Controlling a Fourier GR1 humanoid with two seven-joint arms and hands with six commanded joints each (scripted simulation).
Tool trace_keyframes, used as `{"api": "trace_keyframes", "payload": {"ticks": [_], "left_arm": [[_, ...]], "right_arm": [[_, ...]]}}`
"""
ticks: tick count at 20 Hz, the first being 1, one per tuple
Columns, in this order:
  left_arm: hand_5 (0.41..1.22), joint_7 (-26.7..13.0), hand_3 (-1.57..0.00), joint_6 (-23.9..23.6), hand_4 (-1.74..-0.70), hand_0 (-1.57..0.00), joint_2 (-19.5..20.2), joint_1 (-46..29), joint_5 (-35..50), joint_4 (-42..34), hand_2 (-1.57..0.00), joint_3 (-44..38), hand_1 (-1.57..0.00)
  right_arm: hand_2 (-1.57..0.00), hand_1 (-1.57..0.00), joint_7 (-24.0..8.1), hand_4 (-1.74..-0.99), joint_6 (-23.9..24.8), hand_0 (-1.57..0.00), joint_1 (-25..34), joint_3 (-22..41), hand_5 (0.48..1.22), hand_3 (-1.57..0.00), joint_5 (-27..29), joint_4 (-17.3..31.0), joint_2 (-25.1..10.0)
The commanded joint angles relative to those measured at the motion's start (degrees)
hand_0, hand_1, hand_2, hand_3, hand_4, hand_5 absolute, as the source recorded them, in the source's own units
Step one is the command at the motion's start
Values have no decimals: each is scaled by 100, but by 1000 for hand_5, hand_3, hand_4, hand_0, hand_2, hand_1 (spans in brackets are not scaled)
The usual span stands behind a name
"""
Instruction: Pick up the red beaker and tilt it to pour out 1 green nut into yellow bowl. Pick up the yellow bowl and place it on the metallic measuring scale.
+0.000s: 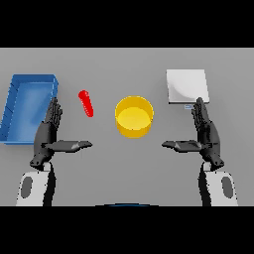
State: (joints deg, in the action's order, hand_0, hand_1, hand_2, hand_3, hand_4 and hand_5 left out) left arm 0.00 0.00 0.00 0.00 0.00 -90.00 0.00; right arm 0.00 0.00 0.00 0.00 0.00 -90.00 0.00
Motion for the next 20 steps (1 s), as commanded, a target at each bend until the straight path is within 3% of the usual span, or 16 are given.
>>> {"api": "trace_keyframes", "payload": {"ticks": [1, 6, 7, 8, 11, 16, 18, 20], "left_arm": [[652, -9, 1, -13, -1204, 1, -12, 13, -7, 7, 1, 7, 1], [652, -53, 1, -93, -1204, 1, -111, 137, -101, 122, 1, 65, 1], [652, 4, 1, -72, -1204, 1, 67, -21, -390, -108, 1, 251, 1], [649, 56, 1, -44, -1207, 1, 152, -180, -568, -310, 1, 400, 1], [658, -270, 1, -78, -1223, 1, 167, -351, -876, -688, 1, 682, 1], [679, -466, 1, 39, -1254, 1, 262, -259, -954, -628, 1, 759, 1], [702, -397, 1, 83, -1301, 1, 192, -36, -881, -296, 1, 714, 1], [724, -414, 1, 47, -1356, 1, 168, 327, -868, 76, 1, 604, 1]], "right_arm": [[1, 1, -9, -1245, 11, 1, 11, 4, 681, 1, -4, 6, 8], [1, 1, -36, -1245, 43, 1, 68, 40, 681, 1, -47, 41, 60], [1, 1, 407, -1245, 173, 1, -154, 304, 681, 1, -655, -185, -161], [1, 1, 602, -1242, 278, 1, -313, 506, 678, 1, -1075, -337, -252], [1, 1, 599, -1235, 380, 1, -507, 737, 678, 1, -1544, -602, -358], [1, 1, 391, -1254, 284, 1, -453, 736, 682, 1, -1432, -761, -355], [1, 1, 578, -1275, 182, 1, -545, 720, 680, 1, -1265, -744, -321], [1, 1, 571, -1286, 141, 1, -524, 717, 676, 1, -1245, -698, -333]]}}
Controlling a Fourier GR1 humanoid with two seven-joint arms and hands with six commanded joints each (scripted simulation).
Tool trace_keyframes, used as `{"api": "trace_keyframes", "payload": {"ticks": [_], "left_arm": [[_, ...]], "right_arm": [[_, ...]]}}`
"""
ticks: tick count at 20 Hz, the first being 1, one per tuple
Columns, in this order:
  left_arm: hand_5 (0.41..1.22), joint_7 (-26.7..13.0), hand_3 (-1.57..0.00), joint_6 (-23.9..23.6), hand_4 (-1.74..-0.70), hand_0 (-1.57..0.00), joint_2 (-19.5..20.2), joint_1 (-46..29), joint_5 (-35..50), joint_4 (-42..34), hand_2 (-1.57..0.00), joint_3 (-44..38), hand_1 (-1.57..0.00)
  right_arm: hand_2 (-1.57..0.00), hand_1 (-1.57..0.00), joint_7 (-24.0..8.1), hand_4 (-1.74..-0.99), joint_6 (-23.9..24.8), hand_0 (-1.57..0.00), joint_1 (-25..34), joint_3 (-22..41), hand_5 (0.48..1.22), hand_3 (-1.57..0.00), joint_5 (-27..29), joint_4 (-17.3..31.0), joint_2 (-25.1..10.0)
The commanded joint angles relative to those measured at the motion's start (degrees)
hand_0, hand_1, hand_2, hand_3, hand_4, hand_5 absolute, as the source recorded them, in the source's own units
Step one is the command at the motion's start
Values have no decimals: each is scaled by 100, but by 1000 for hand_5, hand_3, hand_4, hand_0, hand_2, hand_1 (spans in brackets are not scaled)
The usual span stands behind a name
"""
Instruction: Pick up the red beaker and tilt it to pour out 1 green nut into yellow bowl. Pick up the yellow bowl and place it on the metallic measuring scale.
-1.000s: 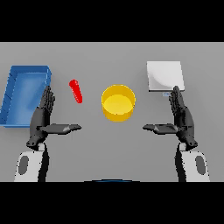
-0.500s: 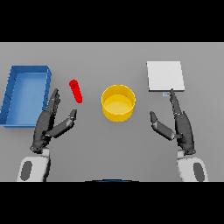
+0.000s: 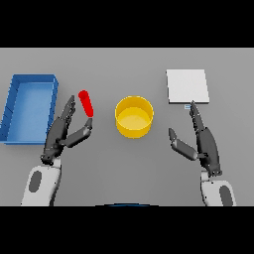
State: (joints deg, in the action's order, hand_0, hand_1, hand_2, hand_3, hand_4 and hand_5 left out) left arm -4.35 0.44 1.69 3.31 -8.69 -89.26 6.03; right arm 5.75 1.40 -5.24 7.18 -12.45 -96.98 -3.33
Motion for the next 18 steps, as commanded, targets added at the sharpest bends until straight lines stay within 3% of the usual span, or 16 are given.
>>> {"api": "trace_keyframes", "payload": {"ticks": [1, 10, 18], "left_arm": [[732, 36, 1, 18, -1370, 1, -2, 127, 8, 183, 1, -31, 1], [717, 324, 1, -164, -1339, 1, -7, 1400, -12, 2027, 1, -533, 1], [703, 664, 1, -177, -1311, 1, -3, 2089, -22, 2963, 1, -729, 1]], "right_arm": [[1, 1, 33, -1296, -9, 1, -18, 4, 677, 1, 33, -37, 22], [1, 1, -90, -1341, 2, 1, -30, -120, 689, 1, 168, -83, 0], [1, 1, -67, -1329, -11, 1, 17, -110, 684, 1, 186, -42, 31]]}}
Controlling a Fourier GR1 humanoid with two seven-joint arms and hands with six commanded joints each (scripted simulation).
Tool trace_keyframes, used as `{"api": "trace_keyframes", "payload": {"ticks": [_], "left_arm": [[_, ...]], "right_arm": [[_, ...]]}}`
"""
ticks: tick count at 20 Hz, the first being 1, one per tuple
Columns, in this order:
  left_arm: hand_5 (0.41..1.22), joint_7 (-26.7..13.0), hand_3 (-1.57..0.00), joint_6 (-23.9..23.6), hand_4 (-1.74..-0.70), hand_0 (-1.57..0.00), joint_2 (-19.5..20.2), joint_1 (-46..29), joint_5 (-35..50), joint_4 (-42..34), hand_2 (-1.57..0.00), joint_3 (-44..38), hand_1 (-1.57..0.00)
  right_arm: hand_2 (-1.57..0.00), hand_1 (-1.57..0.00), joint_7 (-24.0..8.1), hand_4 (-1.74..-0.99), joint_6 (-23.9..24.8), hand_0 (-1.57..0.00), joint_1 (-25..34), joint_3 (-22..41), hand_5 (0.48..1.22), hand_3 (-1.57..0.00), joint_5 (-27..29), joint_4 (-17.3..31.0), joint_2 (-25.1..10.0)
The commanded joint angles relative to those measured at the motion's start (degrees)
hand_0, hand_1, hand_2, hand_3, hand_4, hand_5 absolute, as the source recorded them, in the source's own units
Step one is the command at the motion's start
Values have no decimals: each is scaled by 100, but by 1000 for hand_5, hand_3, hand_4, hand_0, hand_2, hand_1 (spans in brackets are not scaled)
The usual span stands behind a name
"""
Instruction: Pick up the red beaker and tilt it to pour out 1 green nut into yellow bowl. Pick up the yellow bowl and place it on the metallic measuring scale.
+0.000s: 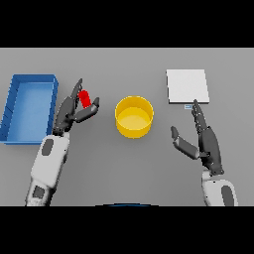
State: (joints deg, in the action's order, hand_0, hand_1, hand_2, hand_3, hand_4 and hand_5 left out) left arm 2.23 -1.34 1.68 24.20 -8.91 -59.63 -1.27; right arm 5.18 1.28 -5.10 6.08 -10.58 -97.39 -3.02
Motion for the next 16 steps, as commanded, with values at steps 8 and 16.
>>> {"api": "trace_keyframes", "payload": {"ticks": [8, 16], "left_arm": [[770, 377, -75, -39, -1416, -81, -104, 536, 99, 645, -122, -201, -84], [1132, 623, -1288, -607, -1447, -1279, -363, 727, -200, 985, -1290, -272, -1286]], "right_arm": [[1, 1, -63, -1291, 23, 1, -2, -21, 684, 1, -52, -66, -68], [1, 1, -16, -1293, -5, 1, 75, 0, 682, 1, -44, 75, -26]]}}
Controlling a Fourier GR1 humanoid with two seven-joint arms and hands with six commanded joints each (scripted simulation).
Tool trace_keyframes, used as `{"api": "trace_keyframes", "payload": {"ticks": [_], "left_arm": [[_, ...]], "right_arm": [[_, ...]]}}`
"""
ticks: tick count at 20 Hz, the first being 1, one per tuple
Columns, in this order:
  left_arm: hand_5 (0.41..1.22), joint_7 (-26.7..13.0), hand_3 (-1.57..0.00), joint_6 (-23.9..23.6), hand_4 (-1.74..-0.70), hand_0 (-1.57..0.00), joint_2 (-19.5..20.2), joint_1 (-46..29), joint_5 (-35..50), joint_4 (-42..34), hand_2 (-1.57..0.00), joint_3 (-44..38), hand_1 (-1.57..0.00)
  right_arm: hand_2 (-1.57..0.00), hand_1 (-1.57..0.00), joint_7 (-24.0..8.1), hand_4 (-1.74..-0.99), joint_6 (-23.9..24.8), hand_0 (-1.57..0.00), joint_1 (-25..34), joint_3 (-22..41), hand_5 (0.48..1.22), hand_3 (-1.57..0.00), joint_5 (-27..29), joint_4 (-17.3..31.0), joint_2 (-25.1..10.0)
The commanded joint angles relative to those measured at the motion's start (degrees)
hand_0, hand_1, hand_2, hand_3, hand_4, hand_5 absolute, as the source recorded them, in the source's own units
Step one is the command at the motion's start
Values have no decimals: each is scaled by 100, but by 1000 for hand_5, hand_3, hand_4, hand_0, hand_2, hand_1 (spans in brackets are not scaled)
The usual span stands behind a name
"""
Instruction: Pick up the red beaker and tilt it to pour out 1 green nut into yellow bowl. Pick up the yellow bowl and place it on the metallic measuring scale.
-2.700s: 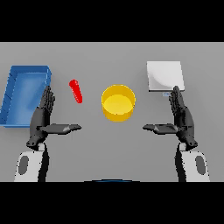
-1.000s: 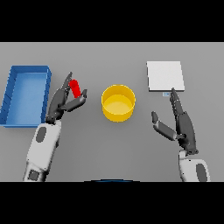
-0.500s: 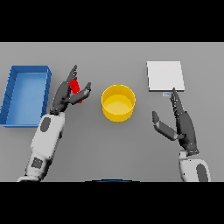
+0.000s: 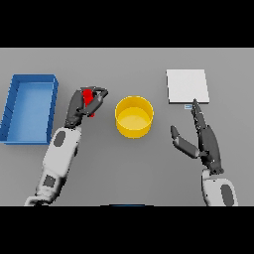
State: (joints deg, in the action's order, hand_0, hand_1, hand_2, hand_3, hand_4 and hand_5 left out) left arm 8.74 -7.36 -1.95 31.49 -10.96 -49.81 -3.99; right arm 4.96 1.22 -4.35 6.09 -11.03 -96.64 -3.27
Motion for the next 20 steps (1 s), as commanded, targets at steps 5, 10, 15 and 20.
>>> {"api": "trace_keyframes", "payload": {"ticks": [5, 10, 15, 20], "left_arm": [[1112, 163, -1478, -25, -1645, -1475, 7, -81, 176, -212, -1479, 13, -1478], [1097, -27, -1541, -233, -1709, -1540, 194, 35, 116, -745, -1541, 216, -1540], [1119, -824, -1561, 55, -1731, -1561, 686, 230, -760, -1269, -1561, 1202, -1561], [1114, -992, -1563, 402, -1733, -1563, 1119, 243, -1030, -1476, -1563, 1636, -1563]], "right_arm": [[1, 1, 72, -1281, -20, 1, 30, 32, 676, 1, -32, 3, -11], [1, 1, 137, -1255, 45, 1, 55, 23, 672, 1, -128, 26, -48], [1, 1, 59, -1245, 150, 1, 4, 131, 688, 1, -376, -83, -43], [1, 1, -13, -1243, 154, 1, -65, 182, 705, 1, -408, -116, -1]]}}
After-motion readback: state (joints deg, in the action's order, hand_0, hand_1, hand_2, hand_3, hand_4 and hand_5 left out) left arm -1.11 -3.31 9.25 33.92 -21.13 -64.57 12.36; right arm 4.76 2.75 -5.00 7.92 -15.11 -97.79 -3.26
